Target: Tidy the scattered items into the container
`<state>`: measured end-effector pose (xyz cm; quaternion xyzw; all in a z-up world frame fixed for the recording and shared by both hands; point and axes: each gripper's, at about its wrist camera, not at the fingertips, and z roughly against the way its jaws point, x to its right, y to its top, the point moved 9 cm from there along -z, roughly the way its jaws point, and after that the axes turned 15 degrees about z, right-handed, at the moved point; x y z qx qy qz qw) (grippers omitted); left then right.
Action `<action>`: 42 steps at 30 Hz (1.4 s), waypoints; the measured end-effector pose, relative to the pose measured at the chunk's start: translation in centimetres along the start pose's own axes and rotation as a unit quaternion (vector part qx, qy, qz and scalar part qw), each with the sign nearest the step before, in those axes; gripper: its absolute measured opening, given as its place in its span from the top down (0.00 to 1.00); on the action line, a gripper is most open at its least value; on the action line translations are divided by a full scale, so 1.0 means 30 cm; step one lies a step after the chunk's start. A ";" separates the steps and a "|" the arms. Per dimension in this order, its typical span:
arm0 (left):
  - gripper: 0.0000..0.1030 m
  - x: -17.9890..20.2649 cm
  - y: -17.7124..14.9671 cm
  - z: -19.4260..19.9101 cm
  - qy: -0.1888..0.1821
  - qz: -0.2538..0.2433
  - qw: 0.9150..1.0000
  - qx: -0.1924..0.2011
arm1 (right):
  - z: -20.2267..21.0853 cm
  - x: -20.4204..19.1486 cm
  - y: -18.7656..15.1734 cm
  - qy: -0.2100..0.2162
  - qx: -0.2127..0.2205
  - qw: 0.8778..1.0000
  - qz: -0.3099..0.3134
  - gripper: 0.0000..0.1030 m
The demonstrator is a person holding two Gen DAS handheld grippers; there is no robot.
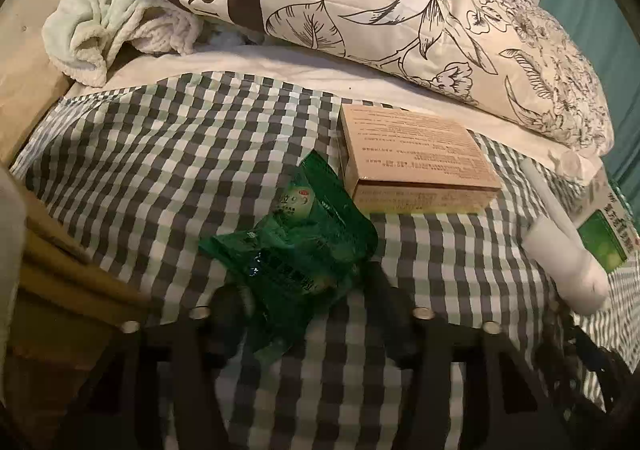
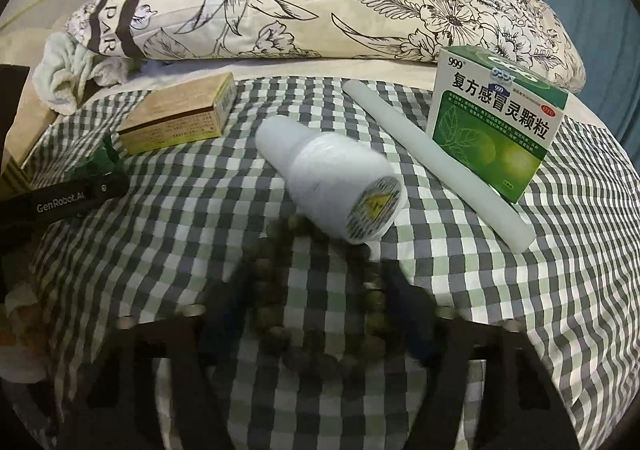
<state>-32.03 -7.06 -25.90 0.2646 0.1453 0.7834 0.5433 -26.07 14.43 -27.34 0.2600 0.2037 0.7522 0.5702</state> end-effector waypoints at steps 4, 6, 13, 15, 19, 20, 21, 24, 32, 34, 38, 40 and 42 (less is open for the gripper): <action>0.66 0.022 -0.017 0.051 -0.016 -0.009 1.000 -0.006 | 0.034 -0.014 -0.018 0.022 -0.005 1.000 0.002 0.77; 0.67 0.046 -0.030 0.087 -0.027 -0.019 0.999 0.000 | 0.061 -0.016 -0.033 0.036 -0.008 0.999 -0.001 0.77; 0.67 0.101 -0.105 0.263 -0.048 -0.035 0.998 0.019 | 0.223 0.022 -0.077 0.046 0.009 0.999 -0.008 0.77; 0.67 0.115 -0.137 0.322 -0.053 -0.040 0.998 0.020 | 0.282 0.033 -0.080 0.045 0.017 0.999 -0.004 0.77; 0.67 0.144 -0.191 0.429 -0.060 -0.051 0.997 0.023 | 0.370 0.043 -0.081 0.055 0.029 0.998 -0.007 0.99; 0.67 0.150 -0.203 0.454 -0.060 -0.054 0.996 0.025 | 0.389 0.045 -0.080 0.052 0.030 0.998 -0.006 0.99; 0.67 0.152 -0.214 0.482 -0.061 -0.054 0.996 0.028 | 0.408 0.047 -0.080 0.048 0.032 0.998 -0.003 0.99; 0.67 0.152 -0.245 0.541 -0.064 -0.055 0.996 0.031 | 0.463 0.046 -0.083 0.055 0.040 0.998 -0.004 0.99; 0.67 0.122 -0.329 0.708 -0.069 -0.059 0.995 0.040 | 0.622 0.030 -0.107 0.074 0.063 0.995 -0.003 1.00; 0.67 0.115 -0.341 0.751 -0.069 -0.060 0.995 0.046 | 0.657 0.029 -0.111 0.075 0.069 0.995 -0.001 1.00; 0.67 0.111 -0.359 0.815 -0.071 -0.065 0.994 0.056 | 0.693 0.042 -0.123 0.081 0.077 0.994 -0.011 0.99; 0.67 0.105 -0.372 0.833 -0.071 -0.066 0.994 0.059 | 0.683 0.051 -0.135 0.081 0.071 0.994 -0.018 0.94; 0.67 0.096 -0.389 0.833 -0.066 -0.067 0.994 0.056 | 0.668 0.061 -0.148 0.076 0.069 0.994 -0.024 0.88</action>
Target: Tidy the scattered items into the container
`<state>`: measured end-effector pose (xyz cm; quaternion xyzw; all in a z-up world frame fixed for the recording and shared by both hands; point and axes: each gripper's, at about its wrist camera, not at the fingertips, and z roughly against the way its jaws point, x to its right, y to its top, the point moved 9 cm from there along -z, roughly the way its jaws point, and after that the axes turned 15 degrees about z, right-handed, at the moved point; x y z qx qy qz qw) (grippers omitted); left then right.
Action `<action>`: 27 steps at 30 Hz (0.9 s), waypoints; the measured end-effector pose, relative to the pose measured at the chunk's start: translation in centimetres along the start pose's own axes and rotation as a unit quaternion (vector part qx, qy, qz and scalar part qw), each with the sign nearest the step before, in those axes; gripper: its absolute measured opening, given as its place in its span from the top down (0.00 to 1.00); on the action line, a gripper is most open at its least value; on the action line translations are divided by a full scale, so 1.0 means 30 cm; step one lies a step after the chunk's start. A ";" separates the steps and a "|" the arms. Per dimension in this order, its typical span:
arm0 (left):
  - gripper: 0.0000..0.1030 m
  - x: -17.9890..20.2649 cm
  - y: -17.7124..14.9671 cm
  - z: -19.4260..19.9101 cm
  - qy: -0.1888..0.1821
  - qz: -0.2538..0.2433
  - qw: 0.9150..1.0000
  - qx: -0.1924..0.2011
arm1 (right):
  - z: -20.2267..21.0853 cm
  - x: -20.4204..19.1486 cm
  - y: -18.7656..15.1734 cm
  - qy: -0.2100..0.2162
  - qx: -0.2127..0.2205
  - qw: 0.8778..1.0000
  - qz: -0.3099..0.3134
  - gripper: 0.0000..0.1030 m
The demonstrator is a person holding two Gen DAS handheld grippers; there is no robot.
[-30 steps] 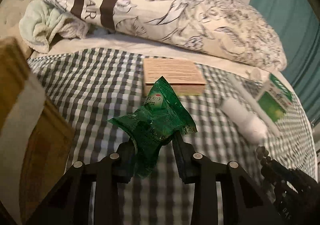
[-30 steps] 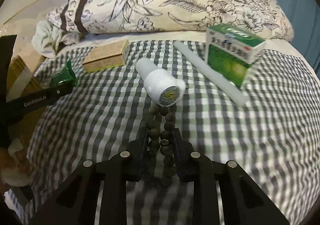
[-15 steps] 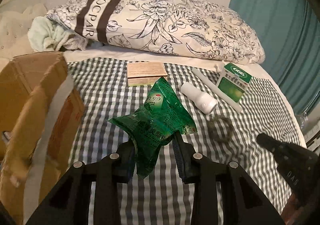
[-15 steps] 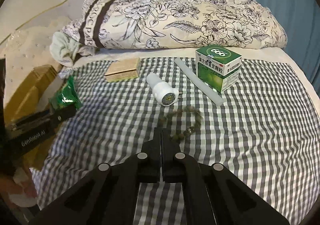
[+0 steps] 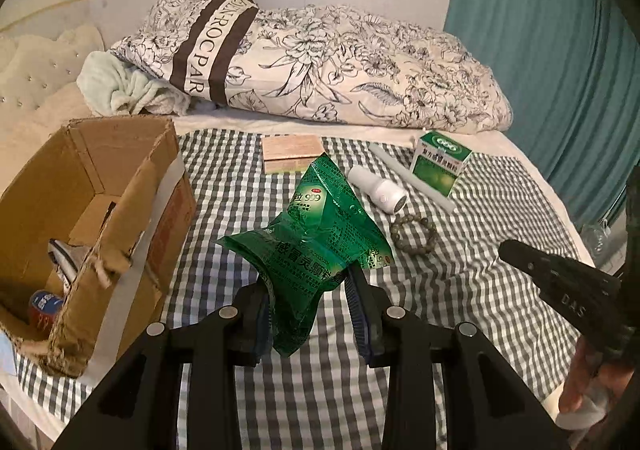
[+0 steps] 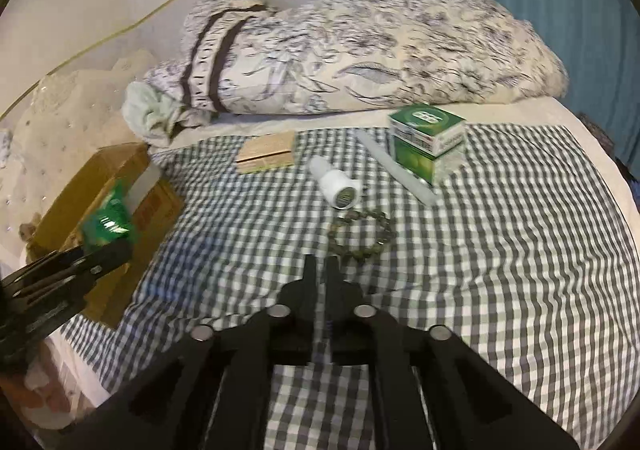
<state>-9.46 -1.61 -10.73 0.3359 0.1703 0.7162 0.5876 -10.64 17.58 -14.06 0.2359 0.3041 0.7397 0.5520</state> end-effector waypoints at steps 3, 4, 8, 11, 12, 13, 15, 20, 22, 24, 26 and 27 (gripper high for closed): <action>0.67 -0.011 -0.027 -0.033 0.006 0.002 1.000 -0.012 | -0.027 0.012 -0.019 -0.002 0.000 1.000 -0.006 0.65; 0.67 -0.017 -0.033 -0.049 0.008 0.003 1.000 -0.016 | -0.034 0.019 -0.024 -0.006 0.000 1.000 -0.009 0.50; 0.67 -0.029 -0.058 -0.140 0.012 0.014 0.999 -0.034 | -0.094 0.038 -0.027 -0.002 0.001 1.000 -0.014 0.40; 0.67 -0.040 -0.067 -0.214 0.016 0.024 0.999 -0.045 | -0.177 0.058 -0.029 -0.010 -0.013 1.000 -0.012 0.37; 0.67 -0.045 -0.068 -0.242 0.019 0.026 0.998 -0.049 | -0.195 0.061 -0.030 -0.010 -0.017 1.000 -0.012 0.37; 0.67 -0.050 -0.069 -0.264 0.021 0.027 0.998 -0.052 | -0.228 0.063 -0.029 -0.009 -0.024 1.000 -0.012 0.37; 0.67 -0.062 -0.062 -0.316 0.026 0.030 0.998 -0.057 | -0.279 0.069 -0.029 -0.008 -0.033 0.999 -0.012 0.35; 0.67 -0.098 -0.033 -0.425 0.034 0.046 0.996 -0.065 | -0.409 0.084 -0.024 -0.024 -0.057 0.998 -0.001 0.29; 0.67 -0.105 -0.018 -0.466 0.038 0.051 0.996 -0.067 | -0.458 0.088 -0.023 -0.033 -0.065 0.997 0.009 0.28; 0.67 -0.115 -0.007 -0.510 0.041 0.059 0.995 -0.070 | -0.510 0.091 -0.028 -0.040 -0.076 0.996 0.021 0.28; 0.67 -0.127 -0.010 -0.541 0.045 0.065 0.994 -0.076 | -0.560 0.096 -0.040 -0.049 -0.092 0.994 0.032 0.28; 0.67 -0.135 -0.016 -0.561 0.046 0.068 0.993 -0.082 | -0.579 0.095 -0.041 -0.053 -0.094 0.993 0.039 0.27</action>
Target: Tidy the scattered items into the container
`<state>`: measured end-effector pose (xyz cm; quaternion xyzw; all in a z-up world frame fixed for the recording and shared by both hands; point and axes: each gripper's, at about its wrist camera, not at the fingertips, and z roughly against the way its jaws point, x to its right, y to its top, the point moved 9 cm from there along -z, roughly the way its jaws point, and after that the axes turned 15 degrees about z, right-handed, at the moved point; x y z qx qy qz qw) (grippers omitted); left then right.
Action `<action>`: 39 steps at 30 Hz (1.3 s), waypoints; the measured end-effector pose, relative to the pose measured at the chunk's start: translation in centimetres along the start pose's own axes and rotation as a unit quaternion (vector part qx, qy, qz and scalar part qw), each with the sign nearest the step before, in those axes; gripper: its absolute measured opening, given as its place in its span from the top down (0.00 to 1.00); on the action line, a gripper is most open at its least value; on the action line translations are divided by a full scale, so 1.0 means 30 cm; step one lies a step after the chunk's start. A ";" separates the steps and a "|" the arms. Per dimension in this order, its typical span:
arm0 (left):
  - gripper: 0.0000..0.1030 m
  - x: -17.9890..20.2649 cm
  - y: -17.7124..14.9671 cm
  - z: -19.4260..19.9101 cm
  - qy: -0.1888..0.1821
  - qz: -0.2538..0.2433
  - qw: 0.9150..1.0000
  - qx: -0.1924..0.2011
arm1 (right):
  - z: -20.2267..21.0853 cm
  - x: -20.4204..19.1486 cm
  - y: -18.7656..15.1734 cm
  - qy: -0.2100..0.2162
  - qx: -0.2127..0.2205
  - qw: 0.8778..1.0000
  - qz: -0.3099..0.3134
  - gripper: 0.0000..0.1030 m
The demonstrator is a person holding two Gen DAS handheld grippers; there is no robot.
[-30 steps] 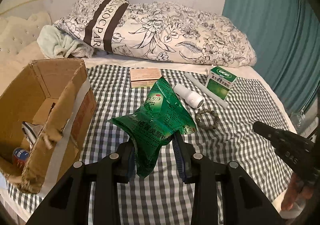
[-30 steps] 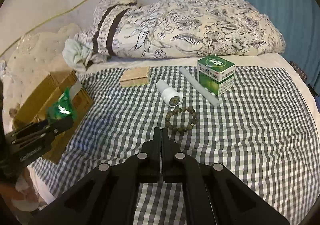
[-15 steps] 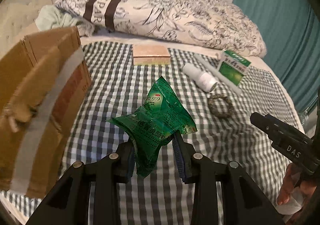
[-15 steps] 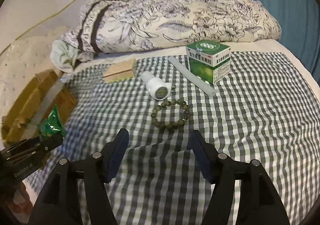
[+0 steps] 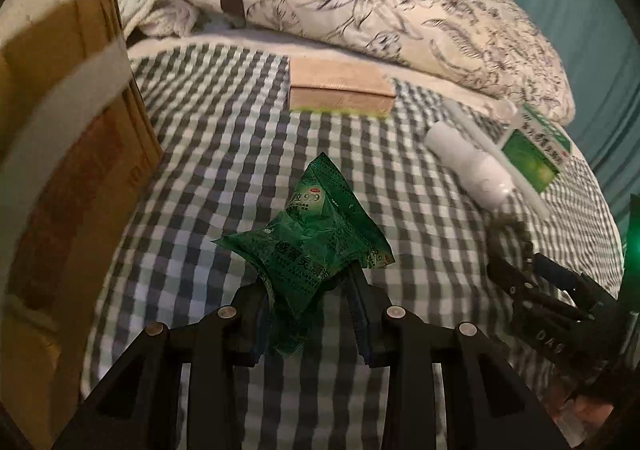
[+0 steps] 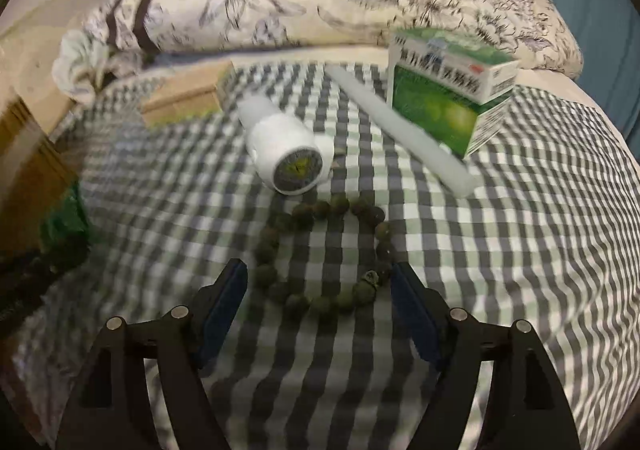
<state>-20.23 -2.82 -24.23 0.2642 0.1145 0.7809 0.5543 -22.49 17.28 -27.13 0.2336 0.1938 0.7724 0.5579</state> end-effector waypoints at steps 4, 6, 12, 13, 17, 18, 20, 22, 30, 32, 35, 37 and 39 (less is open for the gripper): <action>0.67 -0.009 -0.011 -0.041 0.001 0.004 1.000 -0.004 | -0.029 0.000 0.033 -0.005 0.010 1.000 0.012 0.27; 0.66 -0.006 -0.010 -0.040 0.003 0.001 1.000 -0.001 | -0.035 0.010 0.044 0.005 0.014 1.000 0.005 0.40; 0.66 -0.004 -0.011 -0.018 0.004 0.007 1.000 -0.001 | 0.003 0.019 0.021 0.025 0.022 0.999 -0.016 0.86; 0.66 -0.002 -0.011 -0.012 0.004 0.006 1.000 0.000 | 0.020 0.016 0.015 0.031 0.024 0.999 -0.019 0.89; 0.66 0.020 -0.017 0.044 -0.002 0.000 1.000 0.009 | 0.099 0.003 -0.003 0.048 0.035 0.998 -0.026 0.89; 0.66 0.028 -0.017 0.066 -0.004 -0.001 1.000 0.012 | 0.123 -0.001 -0.008 0.055 0.038 0.997 -0.028 0.89; 0.66 0.043 -0.016 0.106 -0.009 -0.004 1.000 0.019 | 0.175 -0.012 -0.010 0.062 0.046 0.997 -0.026 0.89; 0.66 0.058 -0.014 0.154 -0.014 -0.007 0.999 0.029 | 0.230 -0.024 -0.008 0.066 0.056 0.996 -0.020 0.89; 0.66 0.099 -0.028 0.372 -0.035 -0.019 0.997 0.064 | 0.461 -0.069 0.021 0.081 0.104 0.991 -0.010 0.89; 0.66 0.101 -0.032 0.423 -0.038 -0.020 0.997 0.071 | 0.514 -0.087 0.028 0.083 0.115 0.990 -0.005 0.89; 0.66 0.095 -0.035 0.503 -0.041 -0.022 0.995 0.084 | 0.594 -0.127 0.040 0.089 0.131 0.987 0.003 0.89; 0.66 0.085 -0.034 0.556 -0.042 -0.023 0.994 0.094 | 0.646 -0.158 0.049 0.091 0.142 0.986 0.011 0.89; 0.66 0.071 -0.024 0.619 -0.045 -0.021 0.993 0.109 | 0.700 -0.192 0.061 0.095 0.154 0.983 0.018 0.89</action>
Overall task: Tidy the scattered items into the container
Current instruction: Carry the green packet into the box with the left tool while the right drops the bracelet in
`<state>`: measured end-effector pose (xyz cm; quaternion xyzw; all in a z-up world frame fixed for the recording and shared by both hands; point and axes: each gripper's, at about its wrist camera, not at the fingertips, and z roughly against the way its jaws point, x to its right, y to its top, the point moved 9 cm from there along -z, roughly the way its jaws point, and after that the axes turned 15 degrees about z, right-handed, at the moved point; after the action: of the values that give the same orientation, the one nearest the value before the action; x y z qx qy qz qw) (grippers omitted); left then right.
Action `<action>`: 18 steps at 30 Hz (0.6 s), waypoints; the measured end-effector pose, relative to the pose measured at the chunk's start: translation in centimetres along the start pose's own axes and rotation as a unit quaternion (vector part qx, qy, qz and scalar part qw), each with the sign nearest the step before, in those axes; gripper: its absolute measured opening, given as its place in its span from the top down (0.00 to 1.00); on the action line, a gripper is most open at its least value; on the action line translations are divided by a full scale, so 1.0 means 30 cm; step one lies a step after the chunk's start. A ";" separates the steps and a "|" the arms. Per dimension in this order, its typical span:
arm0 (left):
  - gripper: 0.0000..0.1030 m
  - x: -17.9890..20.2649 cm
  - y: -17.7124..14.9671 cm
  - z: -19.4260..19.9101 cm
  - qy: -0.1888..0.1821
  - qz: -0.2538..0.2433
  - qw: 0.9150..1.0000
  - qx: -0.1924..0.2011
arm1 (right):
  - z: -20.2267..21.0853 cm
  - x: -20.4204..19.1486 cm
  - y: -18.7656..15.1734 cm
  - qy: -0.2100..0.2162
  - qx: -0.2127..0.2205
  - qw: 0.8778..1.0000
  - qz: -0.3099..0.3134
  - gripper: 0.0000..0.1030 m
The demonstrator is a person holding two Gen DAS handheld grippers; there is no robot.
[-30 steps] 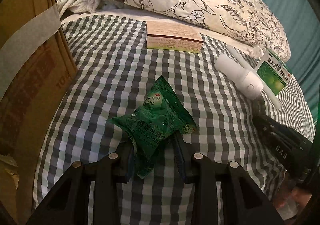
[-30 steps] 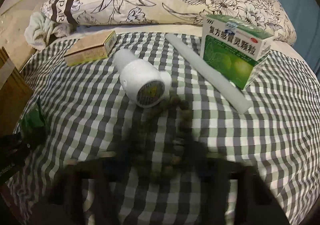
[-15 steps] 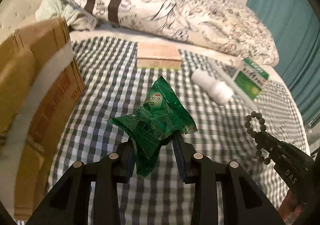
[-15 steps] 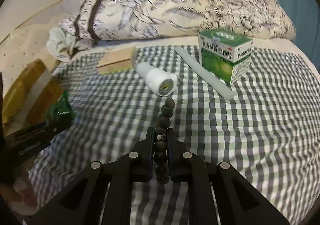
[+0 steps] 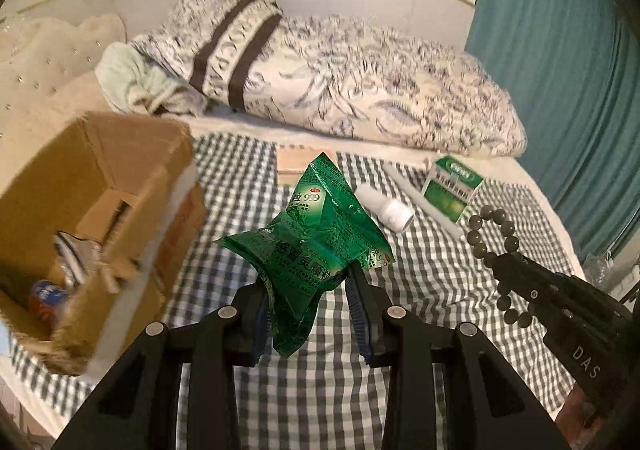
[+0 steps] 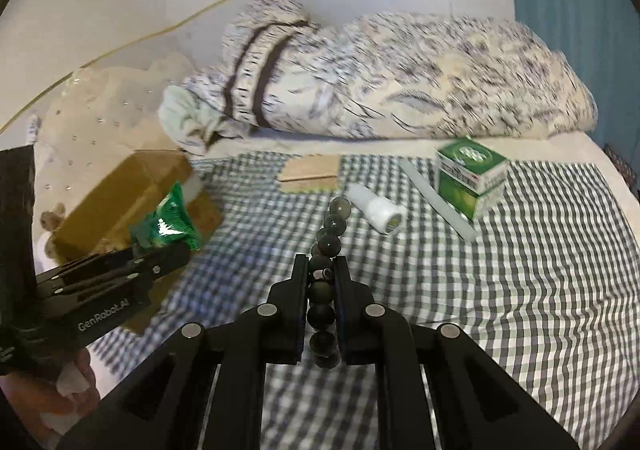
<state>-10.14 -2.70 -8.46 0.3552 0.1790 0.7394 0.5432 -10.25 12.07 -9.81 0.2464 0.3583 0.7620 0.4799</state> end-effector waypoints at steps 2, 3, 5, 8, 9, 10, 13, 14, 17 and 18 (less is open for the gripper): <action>0.66 -0.012 0.019 0.048 -0.003 0.004 1.000 0.010 | 0.032 -0.043 0.030 0.004 0.009 1.000 0.009 0.89; 0.66 -0.024 0.036 0.078 -0.004 0.009 1.000 0.015 | 0.048 -0.066 0.049 0.005 0.015 1.000 0.015 0.89; 0.66 -0.050 0.064 0.121 -0.004 0.016 1.000 0.025 | 0.075 -0.123 0.092 0.014 0.026 0.999 0.027 0.89; 0.66 -0.106 0.122 0.189 0.002 0.024 0.999 0.043 | 0.095 -0.209 0.161 0.038 0.038 0.998 0.041 0.89; 0.66 -0.134 0.147 0.212 0.006 0.029 0.998 0.049 | 0.095 -0.244 0.189 0.046 0.042 0.997 0.046 0.89; 0.66 -0.154 0.159 0.226 0.008 0.033 0.998 0.052 | 0.095 -0.277 0.216 0.053 0.046 0.996 0.053 0.89; 0.66 -0.249 0.206 0.265 0.021 0.048 0.997 0.063 | 0.082 -0.386 0.296 0.075 0.061 0.993 0.072 0.89; 0.66 -0.285 0.222 0.270 0.029 0.052 0.996 0.065 | 0.068 -0.430 0.324 0.088 0.064 0.991 0.076 0.89; 0.66 -0.409 0.266 0.279 0.050 0.073 0.994 0.072 | 0.025 -0.528 0.373 0.116 0.065 0.988 0.083 0.89; 0.66 -0.440 0.276 0.273 0.055 0.077 0.993 0.073 | 0.001 -0.565 0.390 0.126 0.064 0.986 0.085 0.89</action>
<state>-7.76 -18.84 -1.84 0.3655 0.2336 0.7827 0.4464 -9.65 -6.62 -1.17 0.2083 0.4416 0.8006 0.3474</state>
